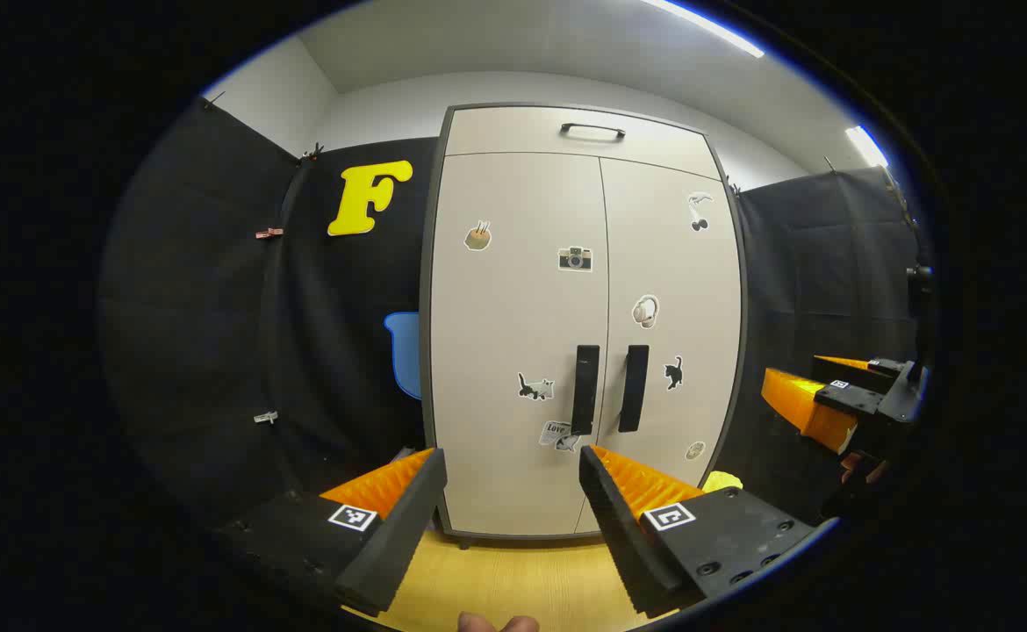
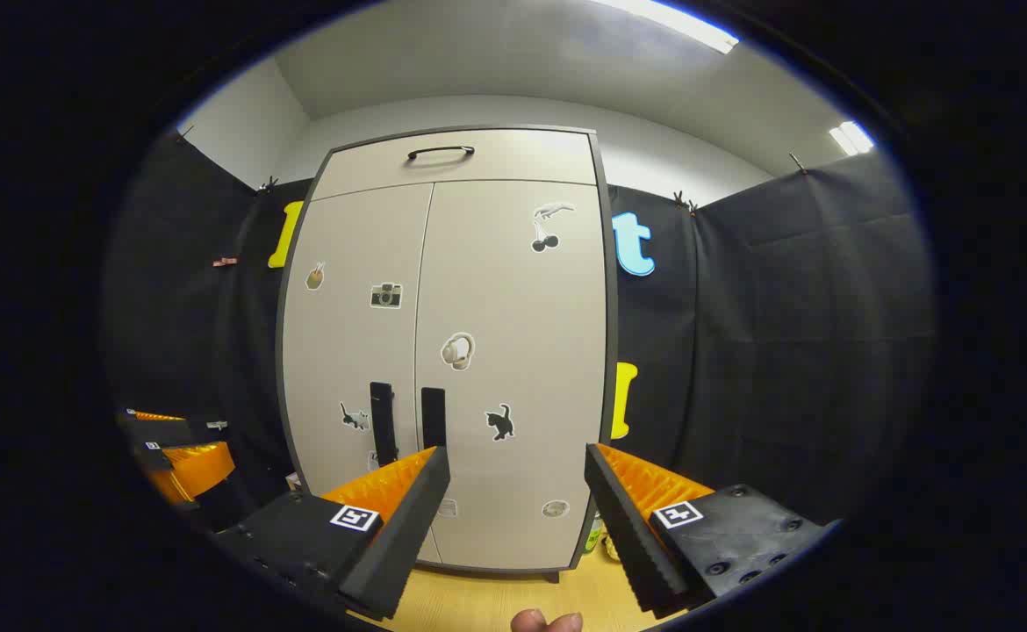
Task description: Open the right door of the double-door shoe cabinet with the right hand, and open the left door with the left hand.
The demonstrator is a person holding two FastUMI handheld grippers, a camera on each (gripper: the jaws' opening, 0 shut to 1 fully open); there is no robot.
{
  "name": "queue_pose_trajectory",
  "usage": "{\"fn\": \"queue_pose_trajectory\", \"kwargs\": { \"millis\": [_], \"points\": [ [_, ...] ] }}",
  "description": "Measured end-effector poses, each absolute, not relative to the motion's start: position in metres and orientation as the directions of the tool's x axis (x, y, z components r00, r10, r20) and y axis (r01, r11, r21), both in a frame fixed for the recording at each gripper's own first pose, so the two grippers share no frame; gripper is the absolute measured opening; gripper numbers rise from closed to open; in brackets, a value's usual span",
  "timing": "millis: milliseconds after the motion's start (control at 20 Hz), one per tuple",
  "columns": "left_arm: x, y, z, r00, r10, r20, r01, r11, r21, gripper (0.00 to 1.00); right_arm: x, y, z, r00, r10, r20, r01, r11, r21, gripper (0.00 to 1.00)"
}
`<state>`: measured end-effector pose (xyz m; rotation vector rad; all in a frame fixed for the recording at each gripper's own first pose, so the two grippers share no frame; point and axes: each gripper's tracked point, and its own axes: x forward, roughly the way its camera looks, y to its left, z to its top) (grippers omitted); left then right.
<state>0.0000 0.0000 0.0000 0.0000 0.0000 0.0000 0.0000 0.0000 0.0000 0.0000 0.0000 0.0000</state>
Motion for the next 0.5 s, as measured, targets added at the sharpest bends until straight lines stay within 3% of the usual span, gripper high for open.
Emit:
{"fn": "queue_pose_trajectory", "kwargs": {
  "millis": [500],
  "points": [
    [0.0034,0.0052,-0.0034,1.0,0.006,-0.007,-0.006,1.0,-0.006,0.95,0.0042,0.0002,-0.0074,1.0,-0.007,-0.016,0.007,1.0,-0.002,0.97]
  ]
}}
